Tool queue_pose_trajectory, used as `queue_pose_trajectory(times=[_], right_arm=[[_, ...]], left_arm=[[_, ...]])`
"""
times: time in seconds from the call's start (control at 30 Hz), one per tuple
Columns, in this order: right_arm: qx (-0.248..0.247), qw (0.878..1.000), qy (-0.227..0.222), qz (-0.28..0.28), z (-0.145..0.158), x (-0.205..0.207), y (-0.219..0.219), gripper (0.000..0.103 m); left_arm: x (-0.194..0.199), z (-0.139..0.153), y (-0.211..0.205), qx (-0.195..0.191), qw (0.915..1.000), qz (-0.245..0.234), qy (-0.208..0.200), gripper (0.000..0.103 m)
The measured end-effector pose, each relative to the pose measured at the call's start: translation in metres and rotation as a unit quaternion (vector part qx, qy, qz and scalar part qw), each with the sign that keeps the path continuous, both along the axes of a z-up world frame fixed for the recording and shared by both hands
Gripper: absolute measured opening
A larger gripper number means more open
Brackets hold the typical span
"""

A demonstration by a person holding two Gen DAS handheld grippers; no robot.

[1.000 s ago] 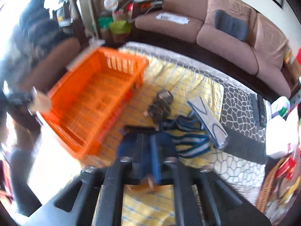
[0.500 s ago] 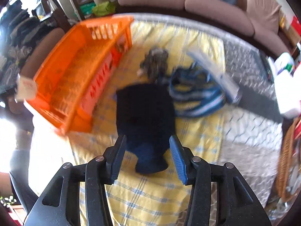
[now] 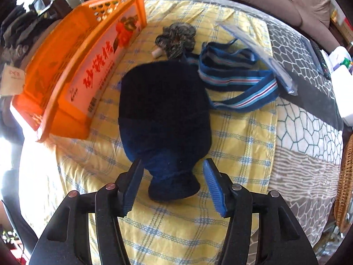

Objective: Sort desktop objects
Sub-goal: 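Hold the cup over the orange basket with the left gripper while the right gripper reaches toward the navy hat, then grasp the dark patterned scrunchie with the right gripper and lift it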

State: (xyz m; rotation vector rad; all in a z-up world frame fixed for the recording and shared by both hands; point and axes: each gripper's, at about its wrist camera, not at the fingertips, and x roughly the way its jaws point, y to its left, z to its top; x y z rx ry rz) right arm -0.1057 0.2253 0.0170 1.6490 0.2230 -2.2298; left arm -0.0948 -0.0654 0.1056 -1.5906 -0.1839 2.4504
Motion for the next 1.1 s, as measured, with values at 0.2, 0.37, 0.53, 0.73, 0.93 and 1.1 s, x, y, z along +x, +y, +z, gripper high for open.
queue_pose_trajectory(times=[0.2,0.37,0.53,0.73,0.93,1.1], right_arm=[[-0.024,0.999,0.029,-0.016,0.033,-0.025,0.004,0.058],[-0.024,0.999,0.047,-0.007,0.049,-0.066,-0.02,0.058],[-0.03,0.999,0.045,0.001,0.036,-0.111,-0.059,0.058],[-0.004,0.999,0.031,0.004,-0.004,-0.151,-0.088,0.058],[0.007,1.0,0.02,0.0,-0.035,-0.171,-0.093,0.052],[0.022,0.999,0.03,-0.002,-0.039,-0.174,-0.089,0.015]], left_arm=[[-0.006,0.0,0.006,0.002,1.0,-0.008,0.002,0.005],[-0.014,-0.004,0.008,0.004,0.9999,-0.014,0.0,0.005],[-0.024,-0.012,0.007,0.004,0.9998,-0.019,-0.003,0.005],[-0.035,-0.024,0.003,0.008,0.9996,-0.024,-0.009,0.005],[-0.042,-0.033,0.0,0.015,0.9995,-0.026,-0.014,0.005],[-0.042,-0.037,-0.001,0.018,0.9994,-0.025,-0.017,0.005]])
